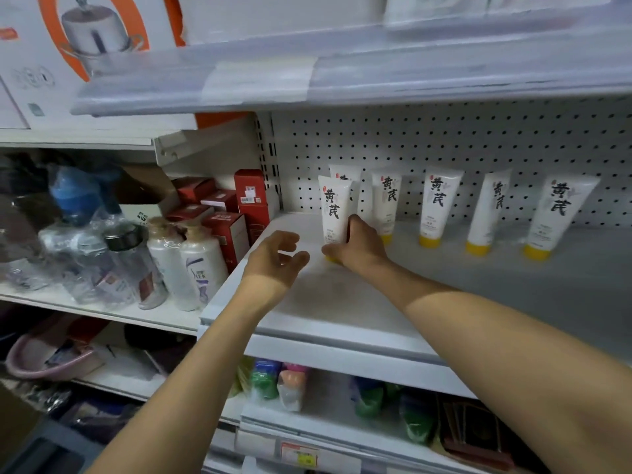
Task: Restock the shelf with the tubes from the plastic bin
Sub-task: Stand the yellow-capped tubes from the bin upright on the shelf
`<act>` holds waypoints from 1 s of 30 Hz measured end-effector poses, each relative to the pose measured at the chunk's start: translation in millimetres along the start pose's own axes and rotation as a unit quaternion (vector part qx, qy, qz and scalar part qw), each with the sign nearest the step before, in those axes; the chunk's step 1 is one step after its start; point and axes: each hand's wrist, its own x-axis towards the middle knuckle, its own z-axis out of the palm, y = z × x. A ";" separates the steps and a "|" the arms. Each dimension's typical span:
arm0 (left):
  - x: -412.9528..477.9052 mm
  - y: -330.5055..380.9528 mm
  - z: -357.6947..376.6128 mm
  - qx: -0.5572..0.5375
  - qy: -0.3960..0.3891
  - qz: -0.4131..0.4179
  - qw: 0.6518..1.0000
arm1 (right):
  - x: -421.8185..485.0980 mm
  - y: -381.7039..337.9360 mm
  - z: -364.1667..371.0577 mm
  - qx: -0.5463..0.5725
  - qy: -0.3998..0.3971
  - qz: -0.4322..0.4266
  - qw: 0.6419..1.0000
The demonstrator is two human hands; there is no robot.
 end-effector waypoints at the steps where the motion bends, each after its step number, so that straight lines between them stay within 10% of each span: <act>1: 1.6 -1.6 -0.7 -0.001 -0.002 0.002 1.000 | 1.6 -0.1 1.8 -0.004 0.002 0.000 1.000; 17: -1.6 -9.4 -0.1 0.117 -0.046 0.038 0.991 | -17.5 2.6 5.7 0.001 0.036 0.009 0.999; 30: -124.9 0.0 -21.4 0.221 0.017 0.109 0.969 | -162.0 3.4 -54.6 -0.157 0.015 -0.170 0.973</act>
